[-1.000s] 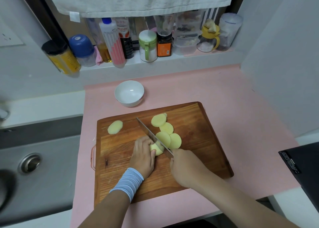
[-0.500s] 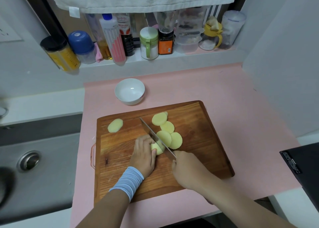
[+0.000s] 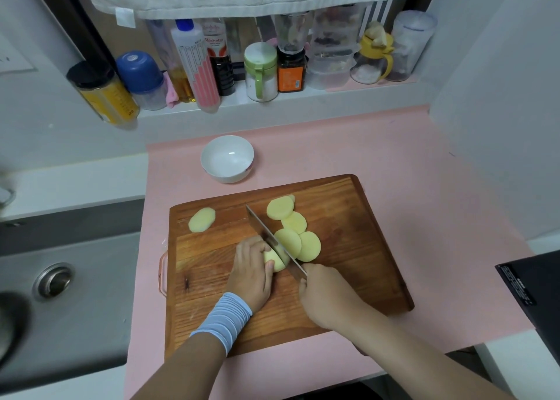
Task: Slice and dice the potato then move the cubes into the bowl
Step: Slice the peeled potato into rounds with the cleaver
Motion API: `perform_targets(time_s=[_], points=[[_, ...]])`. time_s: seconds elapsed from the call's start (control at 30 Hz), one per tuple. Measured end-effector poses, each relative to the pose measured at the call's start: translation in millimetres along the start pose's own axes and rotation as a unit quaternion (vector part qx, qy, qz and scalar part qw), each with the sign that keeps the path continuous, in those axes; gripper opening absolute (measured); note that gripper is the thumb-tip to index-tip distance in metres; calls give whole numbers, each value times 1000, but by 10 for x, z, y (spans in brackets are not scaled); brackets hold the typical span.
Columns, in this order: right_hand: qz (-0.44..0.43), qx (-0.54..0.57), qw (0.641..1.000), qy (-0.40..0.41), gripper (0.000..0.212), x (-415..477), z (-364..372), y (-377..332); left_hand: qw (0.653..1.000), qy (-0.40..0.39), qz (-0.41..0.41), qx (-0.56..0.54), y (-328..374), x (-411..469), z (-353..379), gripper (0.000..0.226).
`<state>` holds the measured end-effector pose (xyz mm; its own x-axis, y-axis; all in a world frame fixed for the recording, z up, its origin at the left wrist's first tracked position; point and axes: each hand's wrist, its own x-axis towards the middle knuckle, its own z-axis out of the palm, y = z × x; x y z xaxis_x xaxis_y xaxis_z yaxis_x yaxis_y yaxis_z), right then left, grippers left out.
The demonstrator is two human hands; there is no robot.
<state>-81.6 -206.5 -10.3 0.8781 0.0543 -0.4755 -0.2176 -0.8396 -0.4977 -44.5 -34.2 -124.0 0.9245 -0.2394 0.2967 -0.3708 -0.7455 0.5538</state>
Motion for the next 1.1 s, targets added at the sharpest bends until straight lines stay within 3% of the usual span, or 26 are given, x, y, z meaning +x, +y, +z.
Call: perform_targets(time_s=[0.6, 0.9, 1.1], points=[[3, 17, 1000, 21, 22, 268, 167, -34, 1000, 12, 6, -6, 14, -23, -33, 24], [-9, -12, 999, 38, 18, 149, 85, -23, 997, 42, 67, 12, -36, -153, -67, 22], [-47, -46, 994, 90, 25, -110, 1, -127, 995, 41, 87, 4, -54, -104, -90, 24]])
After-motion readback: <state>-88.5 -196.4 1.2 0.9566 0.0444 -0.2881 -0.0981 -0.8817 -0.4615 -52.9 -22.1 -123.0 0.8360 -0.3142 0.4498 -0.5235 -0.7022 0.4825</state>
